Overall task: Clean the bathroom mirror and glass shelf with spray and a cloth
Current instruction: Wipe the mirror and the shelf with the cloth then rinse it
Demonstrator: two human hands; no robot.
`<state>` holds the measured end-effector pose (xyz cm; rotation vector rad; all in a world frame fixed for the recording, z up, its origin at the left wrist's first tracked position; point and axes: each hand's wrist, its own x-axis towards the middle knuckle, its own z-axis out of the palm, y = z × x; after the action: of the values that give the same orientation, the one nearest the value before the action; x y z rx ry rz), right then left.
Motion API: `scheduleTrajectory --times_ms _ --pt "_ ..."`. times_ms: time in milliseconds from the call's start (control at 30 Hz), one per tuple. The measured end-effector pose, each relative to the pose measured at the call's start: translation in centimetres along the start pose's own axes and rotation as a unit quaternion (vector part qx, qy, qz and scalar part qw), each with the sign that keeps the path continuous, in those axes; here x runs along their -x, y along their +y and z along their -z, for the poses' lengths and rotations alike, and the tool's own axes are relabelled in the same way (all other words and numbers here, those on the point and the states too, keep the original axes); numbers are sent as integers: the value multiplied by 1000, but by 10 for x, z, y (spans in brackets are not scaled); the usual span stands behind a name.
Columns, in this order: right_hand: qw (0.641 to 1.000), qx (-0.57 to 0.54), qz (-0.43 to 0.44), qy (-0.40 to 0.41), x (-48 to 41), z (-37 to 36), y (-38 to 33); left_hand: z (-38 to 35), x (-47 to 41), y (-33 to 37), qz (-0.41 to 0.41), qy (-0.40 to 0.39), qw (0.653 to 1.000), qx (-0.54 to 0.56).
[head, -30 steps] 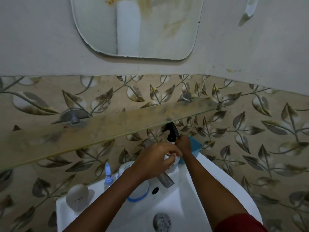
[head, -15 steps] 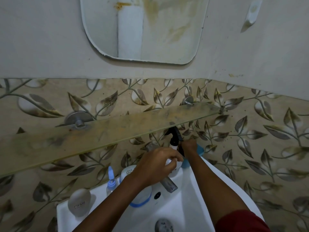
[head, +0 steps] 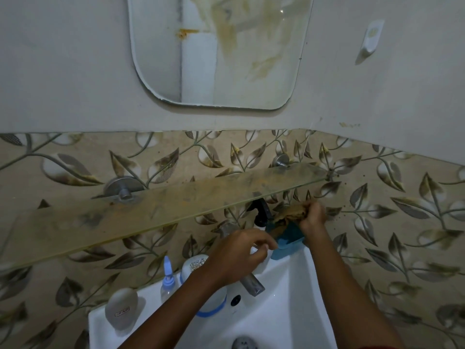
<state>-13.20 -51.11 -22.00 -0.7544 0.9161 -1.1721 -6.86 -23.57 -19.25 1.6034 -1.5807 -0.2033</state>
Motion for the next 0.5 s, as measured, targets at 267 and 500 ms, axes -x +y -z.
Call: scheduleTrajectory --times_ms 267,500 --pt "976 -158 -90 -119 118 44 -79 -4 -16 46 112 57 978 167" --pt "962 -193 -89 -170 181 67 -113 -1 -26 108 306 29 872 381"
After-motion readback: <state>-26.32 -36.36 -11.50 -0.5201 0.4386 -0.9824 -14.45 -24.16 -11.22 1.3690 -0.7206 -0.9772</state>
